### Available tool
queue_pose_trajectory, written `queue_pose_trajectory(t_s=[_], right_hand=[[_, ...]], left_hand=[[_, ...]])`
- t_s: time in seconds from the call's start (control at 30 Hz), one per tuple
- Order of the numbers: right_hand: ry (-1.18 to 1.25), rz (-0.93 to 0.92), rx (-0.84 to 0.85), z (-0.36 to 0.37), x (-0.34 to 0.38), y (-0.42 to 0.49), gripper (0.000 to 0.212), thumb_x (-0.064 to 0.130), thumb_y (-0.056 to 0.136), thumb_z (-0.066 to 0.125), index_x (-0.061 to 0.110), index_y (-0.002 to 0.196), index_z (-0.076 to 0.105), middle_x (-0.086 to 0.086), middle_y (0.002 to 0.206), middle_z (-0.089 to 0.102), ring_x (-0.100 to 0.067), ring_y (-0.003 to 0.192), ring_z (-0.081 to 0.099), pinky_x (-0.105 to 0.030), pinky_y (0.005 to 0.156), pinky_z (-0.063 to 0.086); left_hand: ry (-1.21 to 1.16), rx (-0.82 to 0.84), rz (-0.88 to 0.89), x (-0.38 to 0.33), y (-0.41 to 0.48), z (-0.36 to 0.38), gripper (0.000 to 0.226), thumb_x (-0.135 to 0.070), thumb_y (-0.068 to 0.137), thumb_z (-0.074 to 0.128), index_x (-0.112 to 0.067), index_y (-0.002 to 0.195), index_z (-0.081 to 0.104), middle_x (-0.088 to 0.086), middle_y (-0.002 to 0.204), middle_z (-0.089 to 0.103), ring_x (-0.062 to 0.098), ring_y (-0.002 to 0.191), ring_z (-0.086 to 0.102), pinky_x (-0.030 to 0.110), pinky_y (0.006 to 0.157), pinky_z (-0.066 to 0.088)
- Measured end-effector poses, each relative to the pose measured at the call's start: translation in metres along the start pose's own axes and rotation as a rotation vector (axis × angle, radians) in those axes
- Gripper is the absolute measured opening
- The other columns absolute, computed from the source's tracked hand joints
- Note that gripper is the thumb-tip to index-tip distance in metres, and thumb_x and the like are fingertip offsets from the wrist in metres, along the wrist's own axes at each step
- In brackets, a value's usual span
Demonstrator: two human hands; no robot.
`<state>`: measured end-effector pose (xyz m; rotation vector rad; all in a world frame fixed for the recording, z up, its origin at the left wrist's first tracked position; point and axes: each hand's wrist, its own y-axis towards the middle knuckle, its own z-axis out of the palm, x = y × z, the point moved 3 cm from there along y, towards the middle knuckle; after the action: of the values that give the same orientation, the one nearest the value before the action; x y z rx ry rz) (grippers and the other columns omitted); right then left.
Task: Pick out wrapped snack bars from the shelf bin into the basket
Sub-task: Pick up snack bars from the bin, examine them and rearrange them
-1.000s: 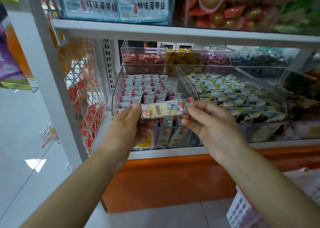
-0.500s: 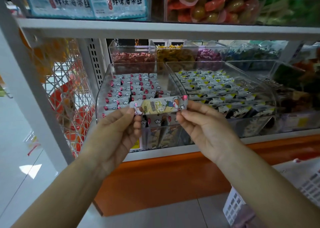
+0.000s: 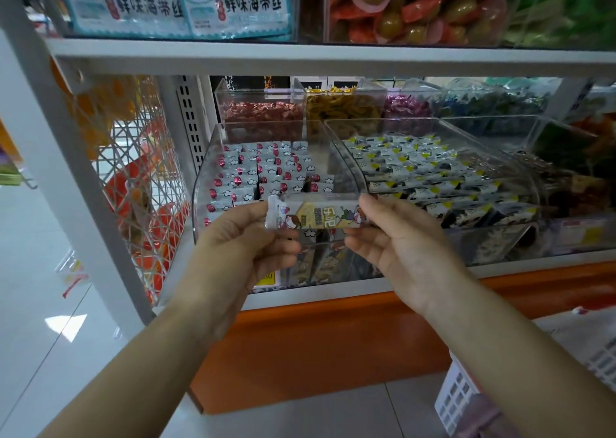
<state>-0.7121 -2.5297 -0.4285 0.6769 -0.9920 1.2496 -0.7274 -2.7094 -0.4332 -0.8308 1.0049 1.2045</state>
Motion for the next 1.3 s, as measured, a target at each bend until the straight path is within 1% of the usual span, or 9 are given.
queue_pose_trajectory(t_s=[0.1,0.17,0.27,0.53,0.77,0.9,1.1,1.2,1.3], right_hand=[[-0.021,-0.044,0.046,0.0,0.003,0.0,0.007,-0.002,0.084,0.06,0.004,0.087,0.061,-0.012,0.087,0.063,-0.014,0.064,0.066,-0.023,0.058,0.055],[-0.074,-0.058,0.098,0.001,0.003,0.0,0.021,-0.01,0.083,0.057,0.004,0.097,0.063,-0.013,0.097,0.066,-0.016,0.072,0.069,-0.023,0.062,0.056],[-0.178,-0.095,0.166,0.003,0.001,-0.001,0.03,-0.013,0.082,0.056,0.008,0.1,0.067,-0.014,0.101,0.067,-0.018,0.078,0.07,-0.021,0.065,0.055],[-0.328,-0.255,0.134,0.003,0.006,-0.002,0.004,0.007,0.083,0.065,0.007,0.081,0.068,-0.003,0.078,0.068,-0.015,0.072,0.069,-0.024,0.059,0.055],[-0.5,-0.397,0.073,0.002,0.008,-0.004,0.023,0.014,0.085,0.064,0.012,0.063,0.062,0.003,0.061,0.064,-0.011,0.058,0.064,-0.027,0.053,0.055],[-0.511,-0.403,0.106,0.006,0.005,-0.006,0.019,0.012,0.085,0.065,0.006,0.067,0.063,-0.001,0.064,0.064,-0.013,0.059,0.064,-0.031,0.052,0.055],[-0.493,-0.378,0.122,0.011,0.002,-0.008,0.019,0.013,0.085,0.064,0.004,0.068,0.063,-0.006,0.066,0.065,-0.016,0.06,0.064,-0.035,0.055,0.057],[-0.483,-0.348,0.103,0.009,0.002,-0.006,0.023,0.015,0.085,0.065,0.009,0.062,0.062,-0.002,0.063,0.066,-0.02,0.058,0.063,-0.041,0.058,0.055],[-0.47,-0.337,0.056,0.007,0.0,-0.002,0.021,0.018,0.087,0.063,0.007,0.069,0.064,0.003,0.062,0.066,-0.013,0.059,0.064,-0.036,0.057,0.056]], left_hand=[[-0.002,-0.027,-0.027,-0.002,0.001,0.001,0.025,-0.008,0.091,0.052,0.001,0.113,0.056,0.022,0.098,0.063,0.019,0.059,0.064,0.023,0.049,0.052],[0.077,-0.019,0.033,-0.004,0.0,0.001,0.028,-0.023,0.079,0.062,-0.007,0.101,0.063,0.009,0.082,0.068,0.014,0.059,0.065,0.02,0.051,0.052],[0.191,-0.037,0.091,-0.004,-0.001,-0.001,0.039,-0.03,0.068,0.062,-0.014,0.103,0.066,-0.001,0.071,0.07,0.009,0.06,0.065,0.016,0.055,0.052],[0.334,0.008,0.205,-0.01,-0.007,0.006,0.037,-0.026,0.067,0.064,-0.012,0.101,0.066,0.01,0.081,0.067,0.014,0.063,0.067,0.019,0.059,0.054],[0.438,0.033,0.175,-0.007,-0.011,0.012,0.005,-0.013,0.084,0.063,-0.008,0.086,0.062,0.011,0.073,0.066,0.022,0.056,0.065,0.027,0.053,0.056],[0.345,-0.025,0.066,-0.005,-0.008,0.007,0.019,-0.018,0.085,0.061,-0.001,0.079,0.055,0.009,0.066,0.061,0.021,0.049,0.061,0.024,0.044,0.051],[0.317,-0.039,0.04,-0.003,-0.006,0.003,0.019,-0.019,0.089,0.057,-0.004,0.079,0.053,-0.004,0.049,0.059,0.016,0.042,0.057,0.022,0.042,0.049],[0.376,-0.034,0.1,-0.003,-0.006,0.003,0.027,-0.027,0.086,0.059,0.0,0.083,0.055,0.004,0.056,0.061,0.017,0.047,0.059,0.023,0.046,0.051],[0.501,0.023,0.198,-0.005,-0.009,0.007,0.036,-0.043,0.072,0.058,-0.014,0.092,0.061,0.008,0.071,0.068,0.018,0.059,0.066,0.025,0.055,0.056]])
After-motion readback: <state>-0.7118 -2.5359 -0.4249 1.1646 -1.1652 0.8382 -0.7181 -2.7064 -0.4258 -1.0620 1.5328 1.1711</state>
